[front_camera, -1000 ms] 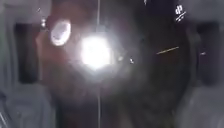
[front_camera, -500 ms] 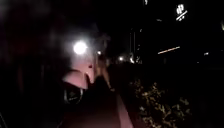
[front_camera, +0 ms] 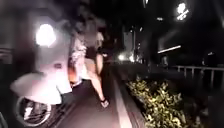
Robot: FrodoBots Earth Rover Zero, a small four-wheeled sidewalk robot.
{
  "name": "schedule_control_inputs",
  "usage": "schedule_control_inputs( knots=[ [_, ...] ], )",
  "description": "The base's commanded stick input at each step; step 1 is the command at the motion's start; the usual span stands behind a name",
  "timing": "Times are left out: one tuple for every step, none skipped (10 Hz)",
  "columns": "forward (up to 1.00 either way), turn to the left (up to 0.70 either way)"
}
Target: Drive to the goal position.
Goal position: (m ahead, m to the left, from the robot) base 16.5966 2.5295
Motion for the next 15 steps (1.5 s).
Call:
schedule_control_inputs(
  knots=[
    [0.0, 0.0],
    [0.0, 0.0],
    [0.0, 0.0],
    [0.0, 0.0],
    [0.0, 0.0],
    [0.0, 0.0],
    [0.0, 0.04],
    [0.06, 0.05],
    [0.32, 0.0],
    [0.45, 0.0],
    [0.45, 0.0],
    [0.45, 0.0],
    [0.45, 0.0],
    [0.45, 0.0],
    [0.45, 0.0]
  ],
)
